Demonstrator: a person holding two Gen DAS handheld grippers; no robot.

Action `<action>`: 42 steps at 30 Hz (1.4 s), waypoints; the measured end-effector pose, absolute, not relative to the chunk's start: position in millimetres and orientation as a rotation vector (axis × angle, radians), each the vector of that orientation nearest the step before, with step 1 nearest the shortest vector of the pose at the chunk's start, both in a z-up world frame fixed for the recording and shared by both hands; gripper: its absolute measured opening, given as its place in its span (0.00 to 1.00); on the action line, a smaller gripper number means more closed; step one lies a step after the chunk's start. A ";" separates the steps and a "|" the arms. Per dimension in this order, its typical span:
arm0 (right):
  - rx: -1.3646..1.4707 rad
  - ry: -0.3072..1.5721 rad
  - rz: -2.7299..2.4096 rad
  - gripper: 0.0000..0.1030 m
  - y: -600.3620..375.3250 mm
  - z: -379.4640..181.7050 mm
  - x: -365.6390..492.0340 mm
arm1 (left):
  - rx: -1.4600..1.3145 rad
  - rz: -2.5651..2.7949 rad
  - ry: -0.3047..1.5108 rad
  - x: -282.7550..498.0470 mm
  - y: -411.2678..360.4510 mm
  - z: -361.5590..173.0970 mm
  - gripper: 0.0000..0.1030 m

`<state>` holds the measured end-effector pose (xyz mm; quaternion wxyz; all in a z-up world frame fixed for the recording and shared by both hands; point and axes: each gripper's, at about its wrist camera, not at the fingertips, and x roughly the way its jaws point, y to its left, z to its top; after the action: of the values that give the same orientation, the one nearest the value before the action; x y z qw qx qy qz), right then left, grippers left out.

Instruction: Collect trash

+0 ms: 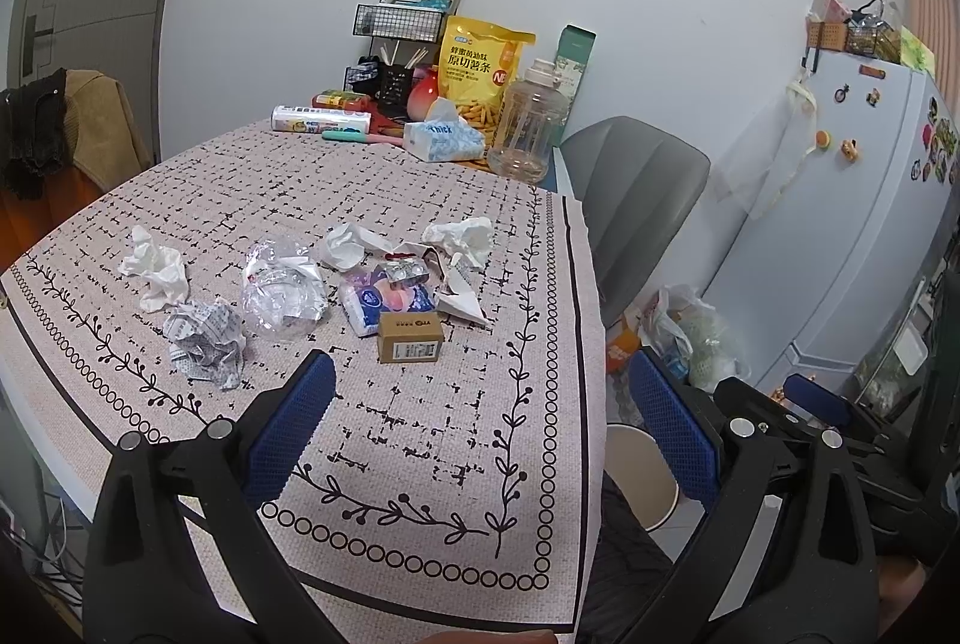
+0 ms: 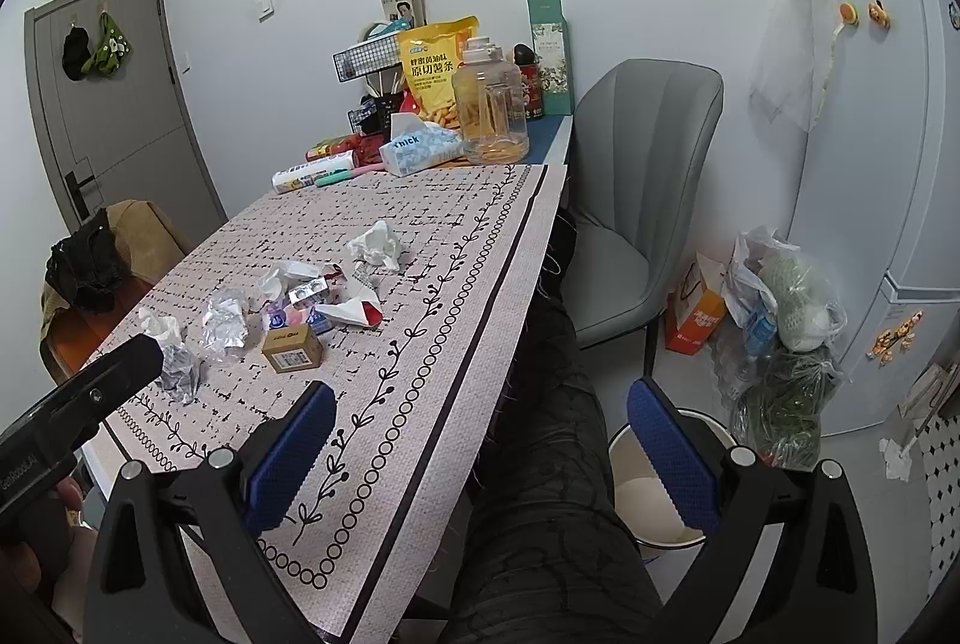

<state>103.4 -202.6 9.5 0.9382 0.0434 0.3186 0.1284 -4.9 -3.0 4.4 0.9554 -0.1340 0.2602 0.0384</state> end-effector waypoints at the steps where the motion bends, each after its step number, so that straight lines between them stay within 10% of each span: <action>1: 0.090 0.649 0.261 0.93 -202.5 9.3 103.1 | -0.269 0.078 0.528 -4.7 -3.4 4.7 0.94; 42: 0.122 0.661 0.402 0.93 -182.1 8.8 124.7 | -0.312 0.150 0.514 -9.4 40.4 1.5 0.94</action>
<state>124.7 -182.1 8.8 0.9243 0.0596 0.3219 0.1959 -9.4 40.4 1.5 0.9523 -0.1536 0.2530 0.0739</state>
